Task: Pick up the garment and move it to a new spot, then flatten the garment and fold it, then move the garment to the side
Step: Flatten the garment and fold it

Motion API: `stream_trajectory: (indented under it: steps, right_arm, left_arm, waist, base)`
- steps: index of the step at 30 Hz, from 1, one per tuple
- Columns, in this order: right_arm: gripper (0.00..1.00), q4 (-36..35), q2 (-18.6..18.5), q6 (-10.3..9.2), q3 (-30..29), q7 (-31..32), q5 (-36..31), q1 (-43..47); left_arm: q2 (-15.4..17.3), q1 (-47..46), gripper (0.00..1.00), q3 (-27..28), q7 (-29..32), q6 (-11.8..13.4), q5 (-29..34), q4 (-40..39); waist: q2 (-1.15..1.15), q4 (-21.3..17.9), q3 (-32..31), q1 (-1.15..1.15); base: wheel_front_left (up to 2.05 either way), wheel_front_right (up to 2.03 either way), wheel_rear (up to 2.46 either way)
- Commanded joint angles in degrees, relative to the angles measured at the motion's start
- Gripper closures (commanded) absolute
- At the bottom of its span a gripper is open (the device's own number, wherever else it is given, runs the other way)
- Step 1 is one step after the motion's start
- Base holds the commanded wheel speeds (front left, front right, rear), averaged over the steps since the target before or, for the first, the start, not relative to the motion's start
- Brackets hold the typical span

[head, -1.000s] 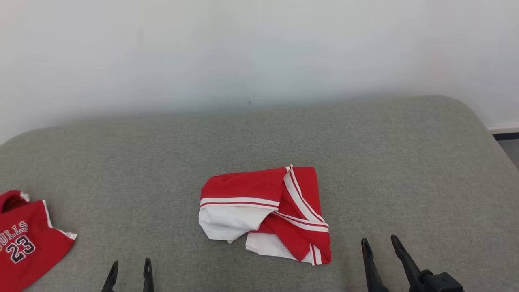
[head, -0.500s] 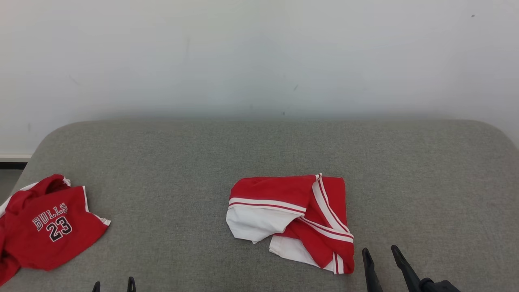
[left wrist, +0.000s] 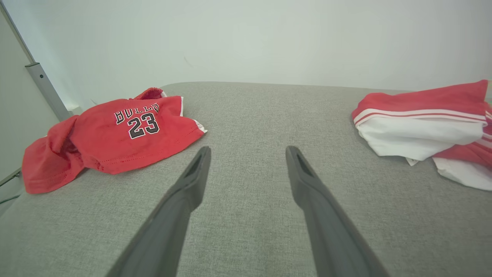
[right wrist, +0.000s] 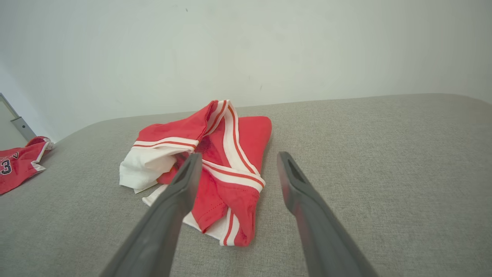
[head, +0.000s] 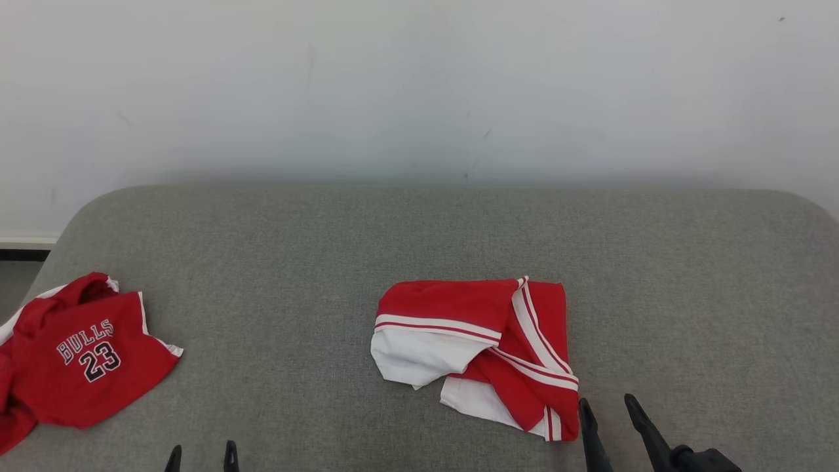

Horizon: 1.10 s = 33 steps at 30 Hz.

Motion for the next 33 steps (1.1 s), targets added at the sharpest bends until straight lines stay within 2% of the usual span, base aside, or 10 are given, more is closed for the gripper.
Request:
stream_trajectory:
  steps: [1,7,13,22,32,33]
  right_arm:
    - [0.0,0.0,0.1,-0.14,0.2,0.0,0.3,-0.3]
    - [0.0,1.7,0.1,-0.14,4.5,0.0,2.1,-3.2]
    - [0.0,6.7,0.1,-0.14,10.1,0.0,4.2,-8.8]
    - [0.0,17.0,0.1,-0.14,12.4,0.0,5.3,-16.9]
    - [0.0,22.9,0.1,-0.14,12.8,0.0,6.0,-22.1]
    - [0.04,23.1,0.1,-0.14,13.0,0.0,6.3,-22.3]
  left_arm:
    - [-0.1,-0.6,0.0,0.0,-0.2,-0.2,0.6,0.0]
    - [-0.3,-1.4,0.0,-1.7,-0.2,-1.0,0.7,0.1]
    - [-0.4,-2.8,0.0,-4.8,-0.2,-1.9,-0.6,0.7]
    - [-0.4,-4.7,0.0,-7.0,-0.2,-2.1,-2.1,0.7]
    - [-0.4,-6.5,0.0,-8.5,-0.2,-1.4,-3.5,0.6]
    - [-0.4,-6.6,0.0,-8.6,-0.2,-1.3,-3.5,0.6]
  waist:
    - [0.0,0.1,0.2,0.0]
    - [0.0,1.4,1.7,0.0]
    - [0.0,5.5,4.0,0.0]
    - [0.0,9.7,7.4,0.0]
    - [0.0,11.6,9.8,0.0]
    - [0.0,11.7,9.9,0.0]
  base:
    - [0.0,0.0,0.0]
    - [0.0,0.0,0.0]
    - [0.0,0.0,0.0]
    - [0.0,0.0,0.0]
    - [0.0,0.0,0.0]
    - [0.0,0.0,0.0]
